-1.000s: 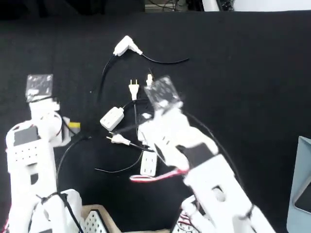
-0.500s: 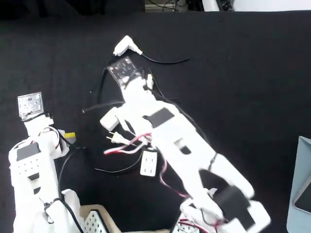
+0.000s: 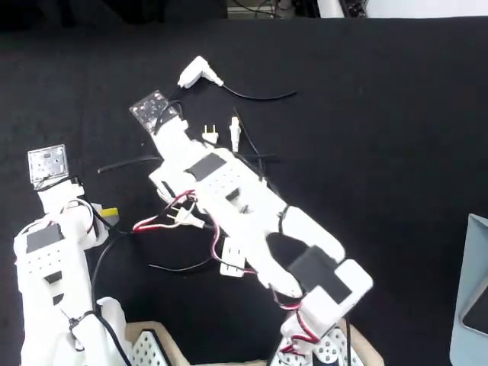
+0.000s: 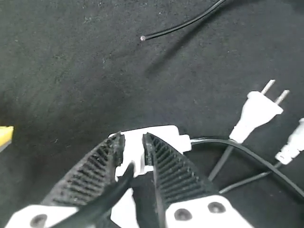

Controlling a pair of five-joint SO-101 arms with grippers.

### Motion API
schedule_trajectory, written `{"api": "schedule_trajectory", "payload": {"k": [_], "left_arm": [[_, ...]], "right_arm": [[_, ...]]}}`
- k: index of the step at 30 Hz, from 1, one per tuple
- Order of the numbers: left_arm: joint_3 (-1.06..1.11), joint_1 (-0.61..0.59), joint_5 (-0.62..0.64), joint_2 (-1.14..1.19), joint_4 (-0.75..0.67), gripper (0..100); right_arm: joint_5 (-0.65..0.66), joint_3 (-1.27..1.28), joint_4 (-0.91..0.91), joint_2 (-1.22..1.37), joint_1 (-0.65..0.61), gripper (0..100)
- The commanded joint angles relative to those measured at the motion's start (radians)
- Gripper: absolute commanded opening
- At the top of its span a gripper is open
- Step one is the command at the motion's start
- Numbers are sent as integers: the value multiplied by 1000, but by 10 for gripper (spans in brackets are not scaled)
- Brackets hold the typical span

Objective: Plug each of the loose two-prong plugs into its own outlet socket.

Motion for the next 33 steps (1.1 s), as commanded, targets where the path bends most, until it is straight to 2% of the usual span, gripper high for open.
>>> {"api": "schedule_trajectory", "payload": {"k": [1,9,15,24,28,33], "left_arm": [[-4,-12,9,-12,-15,314],[-4,-12,9,-11,-17,314],[-4,-12,9,-11,-17,314],[-2,-12,9,-11,-17,314],[-2,-12,9,-11,-17,314],[13,-10,9,-20,-23,314]], "right_arm": [[2,-62,-18,5,-31,12],[2,-58,-2,8,-40,12],[57,-64,72,8,-43,12],[61,-67,37,84,-38,12],[121,-62,-5,148,-31,12],[135,-47,-3,160,-26,11]]}}
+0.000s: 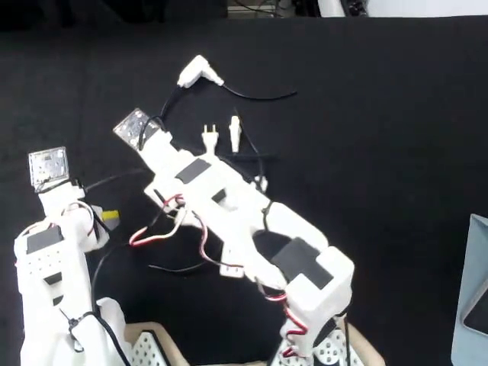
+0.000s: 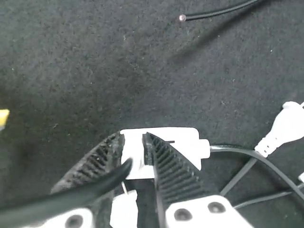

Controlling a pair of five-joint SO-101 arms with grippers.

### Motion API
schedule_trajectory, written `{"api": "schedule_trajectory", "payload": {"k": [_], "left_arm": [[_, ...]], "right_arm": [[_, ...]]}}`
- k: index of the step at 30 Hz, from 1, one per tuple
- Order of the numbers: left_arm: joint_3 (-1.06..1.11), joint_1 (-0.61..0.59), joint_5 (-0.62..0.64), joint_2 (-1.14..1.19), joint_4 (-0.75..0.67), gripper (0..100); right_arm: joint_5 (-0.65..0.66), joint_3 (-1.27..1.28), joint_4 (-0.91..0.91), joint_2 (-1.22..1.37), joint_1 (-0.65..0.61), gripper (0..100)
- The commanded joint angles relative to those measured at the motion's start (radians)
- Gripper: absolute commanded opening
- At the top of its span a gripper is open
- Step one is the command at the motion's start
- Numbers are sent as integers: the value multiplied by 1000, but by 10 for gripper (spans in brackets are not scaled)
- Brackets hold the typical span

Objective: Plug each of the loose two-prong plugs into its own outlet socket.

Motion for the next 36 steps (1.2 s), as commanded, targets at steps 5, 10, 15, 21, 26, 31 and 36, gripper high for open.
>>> {"api": "schedule_trajectory", "payload": {"k": [5,10,15,21,26,31,36], "left_arm": [[-8,-10,9,-20,-17,314],[-8,-10,9,-18,-17,314],[-8,-12,9,-18,-17,314],[-8,-12,9,-15,-17,314],[-8,-12,9,-15,-17,314],[-7,-12,9,-15,-17,314],[-7,-12,8,-15,-17,314]], "right_arm": [[58,85,-98,18,2,11],[57,82,-133,-30,35,11],[52,15,-201,-56,141,11],[52,13,-341,-64,213,11],[54,10,-347,-64,238,11],[51,1,-437,-56,252,11],[51,-1,-632,-27,292,12]]}}
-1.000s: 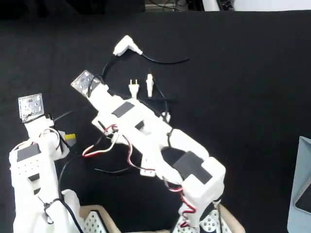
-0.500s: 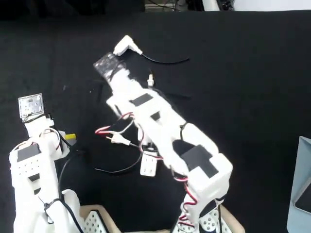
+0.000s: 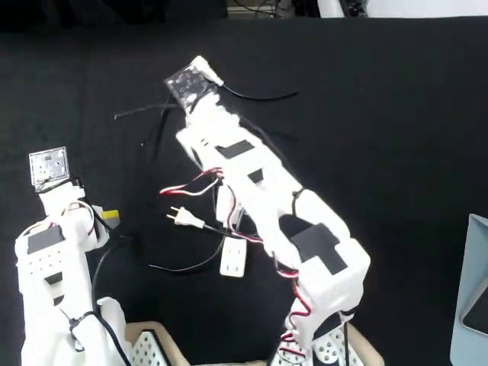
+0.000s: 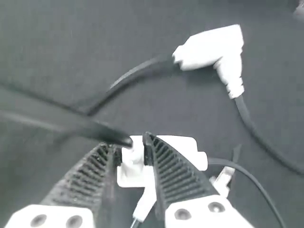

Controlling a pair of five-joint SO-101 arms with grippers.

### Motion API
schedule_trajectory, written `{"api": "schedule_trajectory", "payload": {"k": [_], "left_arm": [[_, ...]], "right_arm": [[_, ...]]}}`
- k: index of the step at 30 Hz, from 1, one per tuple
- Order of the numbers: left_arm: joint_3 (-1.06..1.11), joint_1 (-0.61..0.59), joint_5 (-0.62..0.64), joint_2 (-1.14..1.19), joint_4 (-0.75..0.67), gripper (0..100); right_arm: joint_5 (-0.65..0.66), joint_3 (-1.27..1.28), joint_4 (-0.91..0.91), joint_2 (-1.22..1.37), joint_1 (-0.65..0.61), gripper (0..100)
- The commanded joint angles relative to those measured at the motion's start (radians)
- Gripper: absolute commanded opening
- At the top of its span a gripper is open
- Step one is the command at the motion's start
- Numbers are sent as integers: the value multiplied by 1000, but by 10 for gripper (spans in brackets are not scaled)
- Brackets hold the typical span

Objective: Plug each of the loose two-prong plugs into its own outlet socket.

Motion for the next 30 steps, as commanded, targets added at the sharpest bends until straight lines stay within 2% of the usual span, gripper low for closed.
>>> {"api": "schedule_trajectory", "payload": {"k": [1,6,10,16,24,30], "left_arm": [[-7,-12,8,-15,-14,314],[-7,-12,8,-14,-14,314],[-7,-12,6,-14,-14,314],[-7,-12,5,-11,-14,314],[-7,-12,5,-11,-14,314],[-7,-12,5,-11,-14,314]], "right_arm": [[3,-64,-157,8,41,12],[5,-87,-304,102,58,12],[3,-166,-302,196,77,25],[2,-202,-224,231,74,269],[2,-124,-77,33,38,191],[2,12,176,-239,37,143]]}}
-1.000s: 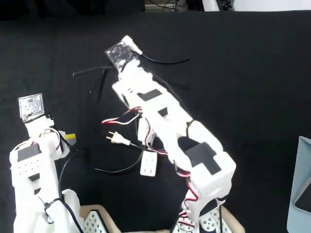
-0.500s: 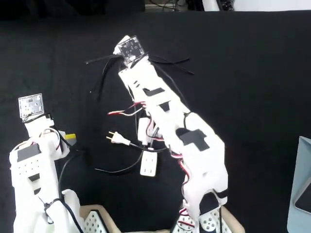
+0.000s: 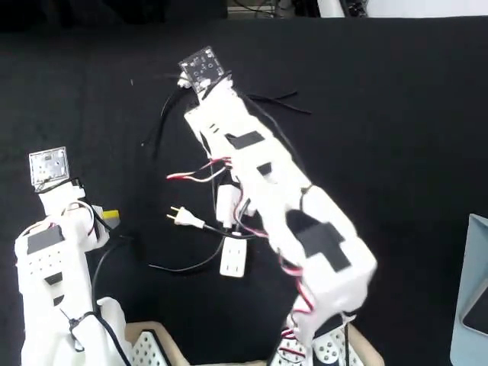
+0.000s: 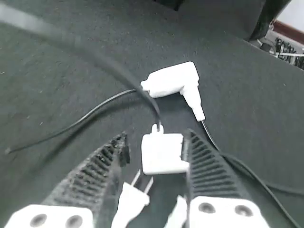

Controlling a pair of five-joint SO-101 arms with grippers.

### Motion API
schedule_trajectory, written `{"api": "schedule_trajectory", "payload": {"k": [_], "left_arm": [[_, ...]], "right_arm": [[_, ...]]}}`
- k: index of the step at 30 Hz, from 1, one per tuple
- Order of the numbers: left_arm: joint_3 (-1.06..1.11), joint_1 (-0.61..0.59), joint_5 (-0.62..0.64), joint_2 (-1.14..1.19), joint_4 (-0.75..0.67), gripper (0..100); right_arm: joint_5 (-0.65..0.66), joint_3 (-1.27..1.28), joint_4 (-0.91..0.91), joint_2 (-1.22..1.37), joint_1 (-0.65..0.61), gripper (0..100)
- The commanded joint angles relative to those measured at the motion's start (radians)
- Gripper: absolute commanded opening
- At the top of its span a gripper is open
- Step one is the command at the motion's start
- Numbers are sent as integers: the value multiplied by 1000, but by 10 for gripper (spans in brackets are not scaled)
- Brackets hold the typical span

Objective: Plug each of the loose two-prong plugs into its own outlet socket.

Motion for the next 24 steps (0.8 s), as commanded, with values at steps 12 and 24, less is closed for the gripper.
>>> {"api": "schedule_trajectory", "payload": {"k": [12,24], "left_arm": [[-7,-12,3,-11,-14,314],[8,-12,3,-20,-14,314]], "right_arm": [[-336,24,272,-33,41,186],[-446,-186,269,245,104,185]]}}
